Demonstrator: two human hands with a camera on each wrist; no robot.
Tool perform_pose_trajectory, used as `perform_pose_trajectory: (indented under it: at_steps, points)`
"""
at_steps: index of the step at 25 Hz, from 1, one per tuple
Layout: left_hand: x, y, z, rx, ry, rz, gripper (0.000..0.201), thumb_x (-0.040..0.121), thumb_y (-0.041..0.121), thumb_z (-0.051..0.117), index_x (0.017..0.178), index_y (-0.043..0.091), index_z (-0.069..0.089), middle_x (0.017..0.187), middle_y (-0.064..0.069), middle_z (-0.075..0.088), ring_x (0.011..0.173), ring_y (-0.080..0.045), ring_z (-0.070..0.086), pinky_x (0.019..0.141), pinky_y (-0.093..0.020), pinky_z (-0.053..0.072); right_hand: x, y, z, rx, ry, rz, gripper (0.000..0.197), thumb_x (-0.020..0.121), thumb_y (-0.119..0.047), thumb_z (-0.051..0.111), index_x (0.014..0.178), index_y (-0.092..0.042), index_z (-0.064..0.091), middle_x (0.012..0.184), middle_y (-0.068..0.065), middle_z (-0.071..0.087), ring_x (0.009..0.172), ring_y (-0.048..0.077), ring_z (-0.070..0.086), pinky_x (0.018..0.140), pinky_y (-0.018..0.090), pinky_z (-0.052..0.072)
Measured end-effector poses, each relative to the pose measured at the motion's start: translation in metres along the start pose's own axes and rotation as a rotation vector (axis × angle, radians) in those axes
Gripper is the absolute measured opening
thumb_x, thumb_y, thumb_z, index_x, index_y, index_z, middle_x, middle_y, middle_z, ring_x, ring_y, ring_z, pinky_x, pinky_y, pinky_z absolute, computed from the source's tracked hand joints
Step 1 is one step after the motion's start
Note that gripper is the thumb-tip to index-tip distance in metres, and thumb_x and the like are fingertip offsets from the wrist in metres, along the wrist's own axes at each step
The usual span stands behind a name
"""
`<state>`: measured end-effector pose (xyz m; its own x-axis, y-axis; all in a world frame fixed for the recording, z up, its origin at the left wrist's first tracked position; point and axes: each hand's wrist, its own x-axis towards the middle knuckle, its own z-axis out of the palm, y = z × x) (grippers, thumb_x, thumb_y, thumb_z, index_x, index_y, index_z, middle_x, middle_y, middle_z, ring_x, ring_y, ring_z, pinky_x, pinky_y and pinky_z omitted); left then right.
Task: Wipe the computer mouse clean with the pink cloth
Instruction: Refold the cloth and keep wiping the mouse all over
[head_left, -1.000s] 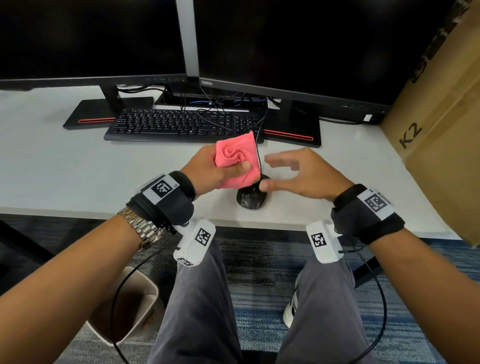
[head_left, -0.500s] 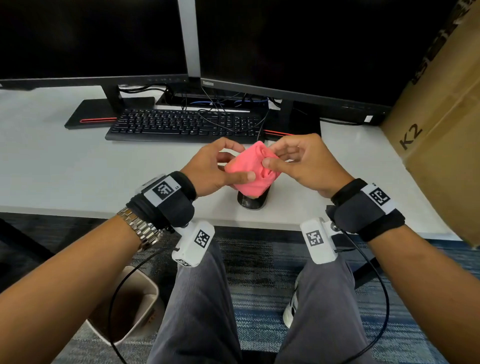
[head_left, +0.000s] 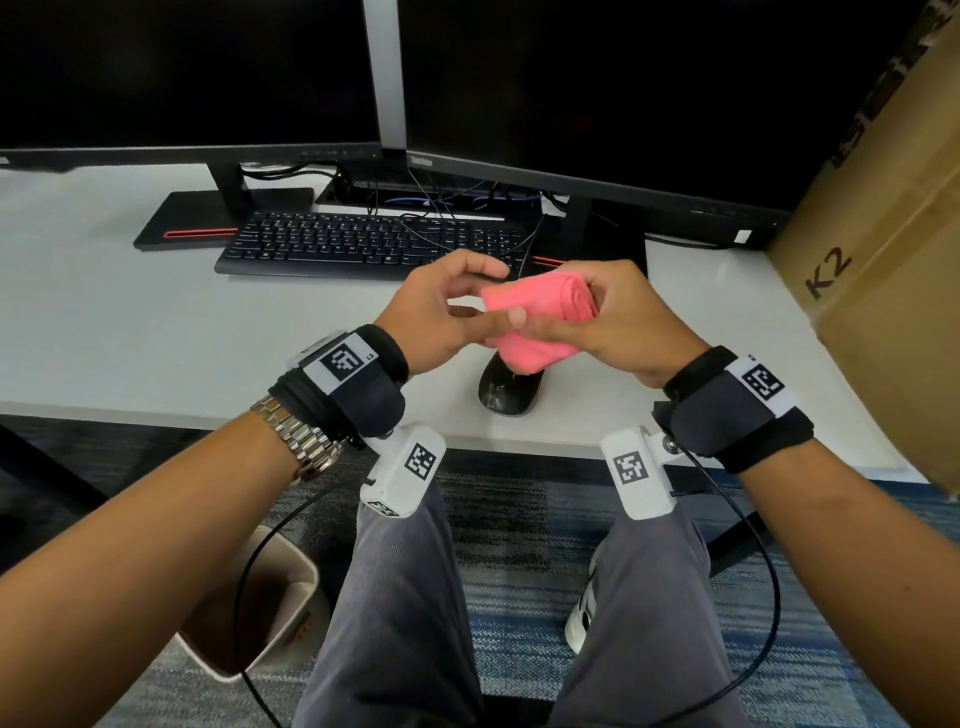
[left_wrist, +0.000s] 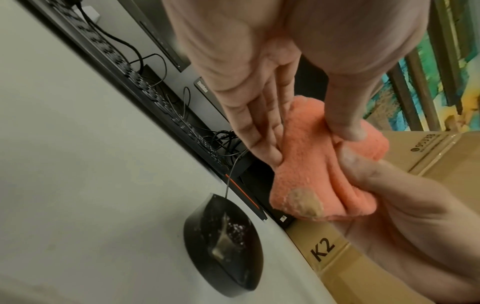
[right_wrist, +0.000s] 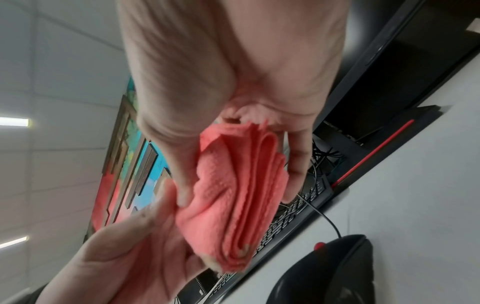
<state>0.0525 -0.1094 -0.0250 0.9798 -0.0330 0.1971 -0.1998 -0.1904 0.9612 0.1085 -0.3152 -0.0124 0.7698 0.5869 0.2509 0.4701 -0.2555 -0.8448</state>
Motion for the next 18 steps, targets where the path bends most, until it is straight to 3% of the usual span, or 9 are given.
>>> perform_pose_trajectory:
  at_steps: [2,4,9,12,14,18]
  points:
    - [-0.001,-0.004,-0.003,-0.014,0.012,-0.043,0.047,0.077,0.013,0.078,0.118,0.004,0.057,0.101,-0.010,0.069,0.083,-0.028,0.068,0.080,-0.046,0.059,-0.001,0.005,-0.002,0.054,0.067,0.018,0.035,0.078,-0.016,0.084,0.106,-0.001,0.070,0.099,0.022,0.070,0.089,0.027,0.072,0.075,0.040,0.062]
    - [-0.002,-0.008,-0.003,0.036,0.019,-0.022,0.041,0.077,0.010,0.078,0.112,0.001,0.060,0.093,-0.011,0.069,0.078,-0.022,0.066,0.079,-0.044,0.059,-0.001,0.007,-0.003,0.064,0.061,0.028,0.034,0.078,-0.013,0.084,0.101,0.004,0.067,0.091,0.022,0.066,0.083,0.025,0.068,0.070,0.039,0.060]
    - [-0.002,-0.008,0.000,0.125,0.015,0.089,0.022,0.074,0.010,0.080,0.091,0.010,0.066,0.080,0.002,0.067,0.074,-0.006,0.063,0.078,-0.020,0.051,0.001,0.003,-0.005,0.108,-0.113,0.045,0.039,0.076,-0.014,0.079,0.097,0.010,0.056,0.080,0.010,0.055,0.075,0.020,0.059,0.060,0.025,0.050]
    - [-0.004,-0.009,0.000,0.142,0.017,0.113,0.021,0.074,0.011,0.081,0.085,0.014,0.064,0.078,0.004,0.065,0.072,-0.002,0.062,0.077,-0.016,0.050,0.003,0.000,-0.008,0.064,-0.176,0.052,0.035,0.073,-0.013,0.076,0.094,0.004,0.054,0.078,0.007,0.054,0.074,0.023,0.057,0.061,0.029,0.049]
    - [-0.005,-0.012,-0.001,0.140,0.024,0.092,0.023,0.074,0.013,0.082,0.090,0.009,0.066,0.082,0.001,0.067,0.073,-0.004,0.063,0.079,-0.018,0.052,0.005,0.003,-0.009,0.029,-0.173,0.056,0.030,0.074,-0.008,0.074,0.091,0.006,0.053,0.077,0.010,0.053,0.074,0.026,0.057,0.063,0.034,0.048]
    - [-0.007,-0.016,-0.004,0.138,0.039,0.059,0.026,0.075,0.012,0.081,0.094,0.003,0.066,0.087,-0.006,0.068,0.075,-0.005,0.063,0.080,-0.017,0.052,0.005,0.005,-0.007,0.012,-0.166,0.059,0.022,0.078,0.004,0.074,0.084,0.007,0.053,0.071,0.005,0.053,0.070,0.018,0.057,0.063,0.030,0.047]
